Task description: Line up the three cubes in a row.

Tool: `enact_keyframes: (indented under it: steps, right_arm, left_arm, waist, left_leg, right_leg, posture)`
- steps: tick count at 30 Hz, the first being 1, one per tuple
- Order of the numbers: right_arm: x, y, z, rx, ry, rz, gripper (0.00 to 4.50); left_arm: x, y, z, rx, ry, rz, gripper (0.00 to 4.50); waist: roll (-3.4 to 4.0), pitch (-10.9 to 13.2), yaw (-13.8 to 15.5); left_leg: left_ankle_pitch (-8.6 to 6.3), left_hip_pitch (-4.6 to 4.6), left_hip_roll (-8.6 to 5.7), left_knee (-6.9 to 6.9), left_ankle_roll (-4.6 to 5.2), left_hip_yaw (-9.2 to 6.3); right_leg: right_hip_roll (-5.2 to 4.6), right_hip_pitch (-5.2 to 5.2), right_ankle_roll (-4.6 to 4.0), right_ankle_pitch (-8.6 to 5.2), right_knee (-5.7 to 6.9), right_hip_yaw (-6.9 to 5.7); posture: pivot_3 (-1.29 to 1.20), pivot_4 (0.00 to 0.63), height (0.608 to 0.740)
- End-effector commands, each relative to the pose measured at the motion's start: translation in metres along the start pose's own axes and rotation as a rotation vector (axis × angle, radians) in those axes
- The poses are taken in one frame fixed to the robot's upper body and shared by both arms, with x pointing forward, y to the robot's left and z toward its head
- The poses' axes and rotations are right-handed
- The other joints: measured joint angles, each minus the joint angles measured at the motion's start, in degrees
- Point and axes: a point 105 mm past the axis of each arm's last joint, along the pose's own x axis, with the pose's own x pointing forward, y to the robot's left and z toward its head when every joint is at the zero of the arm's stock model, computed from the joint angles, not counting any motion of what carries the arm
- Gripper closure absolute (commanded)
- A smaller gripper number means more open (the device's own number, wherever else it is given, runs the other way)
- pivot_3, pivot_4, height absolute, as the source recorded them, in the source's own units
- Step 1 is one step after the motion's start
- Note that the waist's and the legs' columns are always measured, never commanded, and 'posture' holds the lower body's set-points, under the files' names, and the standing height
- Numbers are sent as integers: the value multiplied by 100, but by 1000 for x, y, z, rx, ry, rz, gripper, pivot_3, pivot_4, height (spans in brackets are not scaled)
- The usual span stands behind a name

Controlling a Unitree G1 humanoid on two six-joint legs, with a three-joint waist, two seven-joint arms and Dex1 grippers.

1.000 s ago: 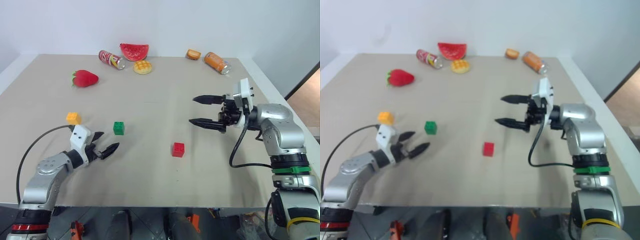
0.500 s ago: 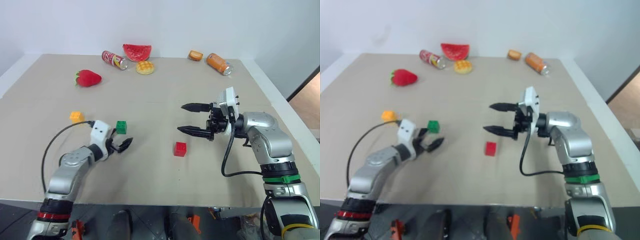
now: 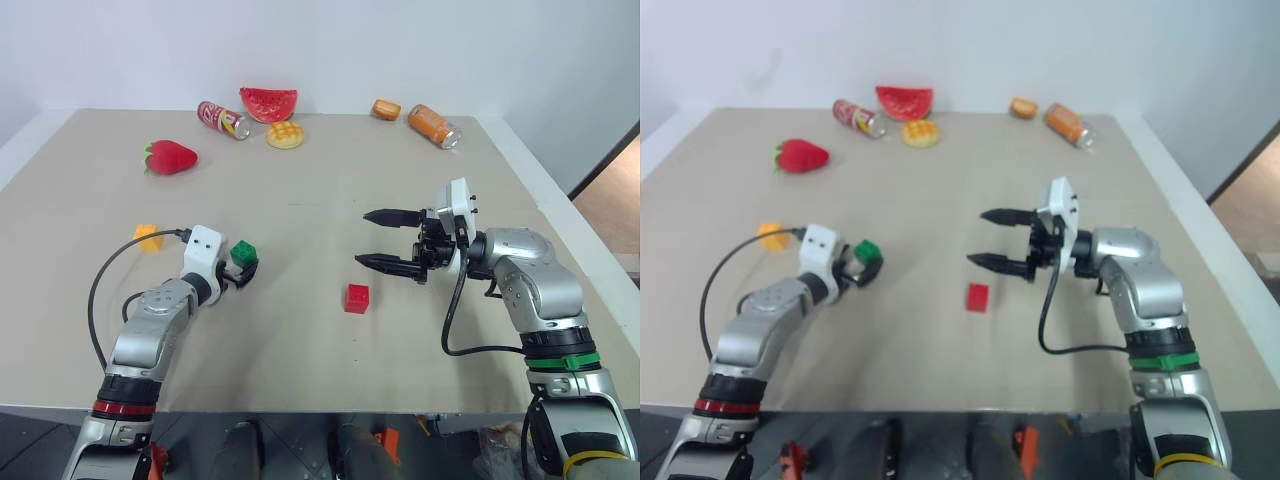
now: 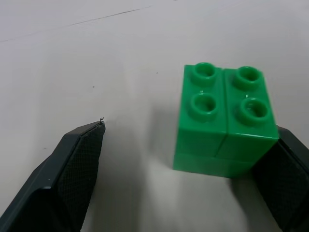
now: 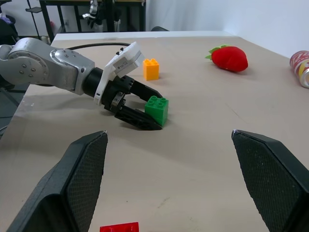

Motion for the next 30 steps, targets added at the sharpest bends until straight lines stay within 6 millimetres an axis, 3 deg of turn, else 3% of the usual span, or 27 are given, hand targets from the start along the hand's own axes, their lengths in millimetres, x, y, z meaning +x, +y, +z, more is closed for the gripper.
enact_keyframes:
  steps: [1,9,13,18,24,30]
  right_arm:
    - [0,0,10,-45,-28,-1,175]
    - [1,-1,9,-48,-29,-2,175]
    - [2,0,8,-52,-25,-1,175]
    - [2,0,8,-50,-26,3,175]
    - [-3,6,17,-38,-49,25,175]
    - [-28,22,19,22,-36,27,175]
  left_arm:
    - [-2,9,15,-11,-67,25,545]
    - [0,2,20,-31,-97,-16,3166]
    - [-4,-3,32,-27,-154,-100,3174]
    - [-22,-16,42,102,-243,-356,3174]
    - [-55,-37,9,409,-136,-849,3174]
    - [-40,-42,-3,508,-91,-1026,3174]
  waist:
    - [0,0,-1]
    - [0,0,3]
    - [0,0,3]
    - [0,0,-1]
    - [1,1,2]
    - [1,1,97]
  left_leg:
    - [0,1,0,0,0,0]
    - [0,-3,-1,0,0,0]
    - [0,-3,0,0,0,0]
    - [0,-1,1,-2,0,0]
    - [-2,-2,1,-6,-3,6]
    - [-1,-19,-3,1,-2,0]
  right_leg:
    - [0,0,-1,1,0,0]
    - [-1,0,1,-1,-1,0]
    - [0,-1,1,-1,-1,0]
    - [2,-4,-4,-1,0,-1]
    - [-4,-6,-40,-25,-1,0]
    - [-15,-7,-38,-31,-2,-17]
  posture:
    - [0,150,740]
    - [0,150,740]
    - [0,150,740]
    - [0,150,740]
    - [0,150,740]
    - [0,150,740]
